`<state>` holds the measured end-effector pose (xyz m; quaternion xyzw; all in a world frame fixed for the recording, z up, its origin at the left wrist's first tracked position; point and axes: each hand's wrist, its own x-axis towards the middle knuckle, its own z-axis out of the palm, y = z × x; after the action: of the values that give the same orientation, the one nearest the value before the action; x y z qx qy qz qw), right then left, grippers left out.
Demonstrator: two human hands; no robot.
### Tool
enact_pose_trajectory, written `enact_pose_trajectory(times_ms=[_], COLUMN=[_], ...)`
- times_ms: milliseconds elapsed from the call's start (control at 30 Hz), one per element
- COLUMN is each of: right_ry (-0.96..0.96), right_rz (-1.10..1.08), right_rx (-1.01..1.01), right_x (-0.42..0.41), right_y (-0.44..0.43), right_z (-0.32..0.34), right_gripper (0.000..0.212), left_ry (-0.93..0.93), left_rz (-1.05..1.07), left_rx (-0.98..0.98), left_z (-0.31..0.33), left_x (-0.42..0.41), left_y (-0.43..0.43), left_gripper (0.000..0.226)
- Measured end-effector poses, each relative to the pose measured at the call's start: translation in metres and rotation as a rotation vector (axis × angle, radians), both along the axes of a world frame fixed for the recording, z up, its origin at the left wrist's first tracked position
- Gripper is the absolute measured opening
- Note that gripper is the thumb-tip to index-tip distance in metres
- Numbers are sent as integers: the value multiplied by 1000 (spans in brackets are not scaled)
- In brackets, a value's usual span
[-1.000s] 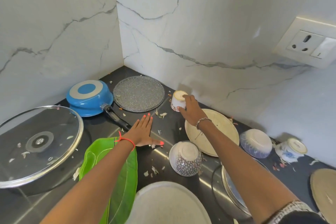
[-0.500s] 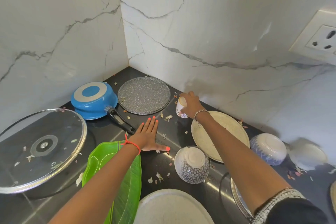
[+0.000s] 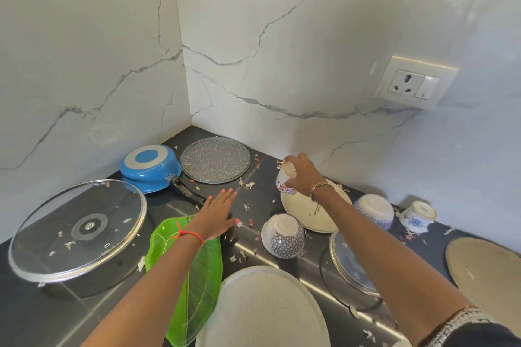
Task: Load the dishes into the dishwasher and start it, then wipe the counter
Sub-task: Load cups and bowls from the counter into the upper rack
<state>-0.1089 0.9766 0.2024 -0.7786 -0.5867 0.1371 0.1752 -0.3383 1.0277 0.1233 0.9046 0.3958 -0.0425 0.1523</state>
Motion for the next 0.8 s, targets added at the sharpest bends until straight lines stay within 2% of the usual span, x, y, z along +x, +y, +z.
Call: enact_pose_trajectory(times_ms=[433,800], right_ry=[-64,-126], right_rz=[-107,-39], right_rx=[8,5], right_x=[-45,-81], right_y=[-144,-268], right_z=[22,26], right_gripper=[74,69], left_ry=[-56,-84], left_rz=[-53,-29], left_rx=[54,107], left_z=[17,32], left_x=[-37,-60], left_y=[-93,-220], left_gripper=[64,68])
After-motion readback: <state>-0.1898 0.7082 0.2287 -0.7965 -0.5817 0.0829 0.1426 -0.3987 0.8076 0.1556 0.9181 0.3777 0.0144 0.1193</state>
